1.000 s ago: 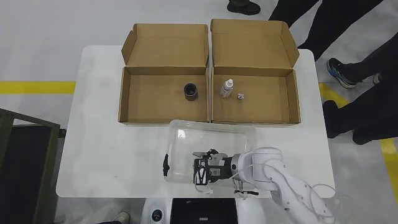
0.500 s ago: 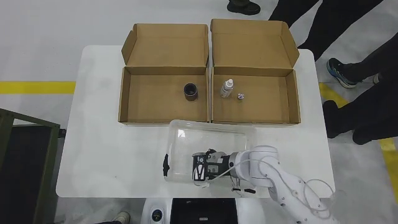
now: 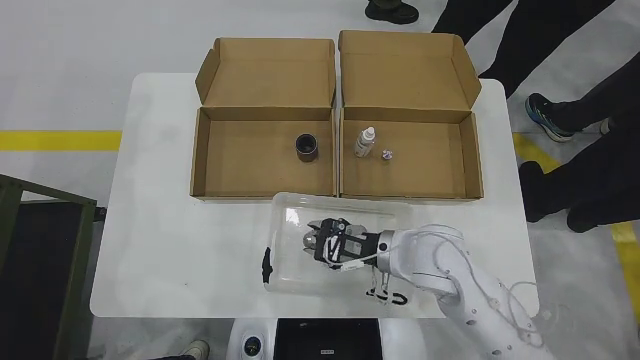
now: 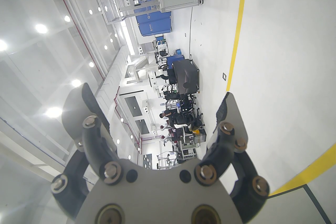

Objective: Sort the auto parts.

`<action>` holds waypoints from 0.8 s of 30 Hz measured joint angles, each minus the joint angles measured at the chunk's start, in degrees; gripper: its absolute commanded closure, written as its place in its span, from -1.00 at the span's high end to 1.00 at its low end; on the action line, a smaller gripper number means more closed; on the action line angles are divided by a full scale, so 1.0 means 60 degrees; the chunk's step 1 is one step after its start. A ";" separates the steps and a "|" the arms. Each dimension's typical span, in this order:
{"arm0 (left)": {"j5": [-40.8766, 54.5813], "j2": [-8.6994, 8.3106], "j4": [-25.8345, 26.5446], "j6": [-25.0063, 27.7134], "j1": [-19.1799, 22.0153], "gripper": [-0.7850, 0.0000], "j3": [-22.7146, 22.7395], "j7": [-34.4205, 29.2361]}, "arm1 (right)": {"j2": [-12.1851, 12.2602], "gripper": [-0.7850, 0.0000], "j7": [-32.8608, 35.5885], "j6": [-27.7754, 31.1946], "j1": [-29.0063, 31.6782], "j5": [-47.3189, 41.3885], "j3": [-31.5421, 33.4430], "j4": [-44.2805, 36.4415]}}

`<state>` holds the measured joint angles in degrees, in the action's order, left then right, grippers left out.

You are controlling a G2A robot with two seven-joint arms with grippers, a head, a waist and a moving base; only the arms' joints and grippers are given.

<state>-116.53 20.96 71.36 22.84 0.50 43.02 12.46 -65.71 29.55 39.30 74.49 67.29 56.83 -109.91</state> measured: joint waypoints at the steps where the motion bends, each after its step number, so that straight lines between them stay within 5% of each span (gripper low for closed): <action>1: 0.0000 0.0000 0.0000 0.0000 0.0000 1.00 0.0000 0.0000 | 0.0008 -1.00 -0.0045 -0.0005 -0.0001 -0.0098 0.0062 -0.0104; 24: 0.0000 0.0000 0.0000 0.0000 0.0000 1.00 0.0000 0.0000 | -0.0274 -1.00 -0.2513 -0.2461 -0.0464 -0.3608 0.0534 0.0095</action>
<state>-116.53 20.96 71.36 22.84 0.50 43.02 12.46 -67.36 14.47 24.54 71.71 45.65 60.04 -109.34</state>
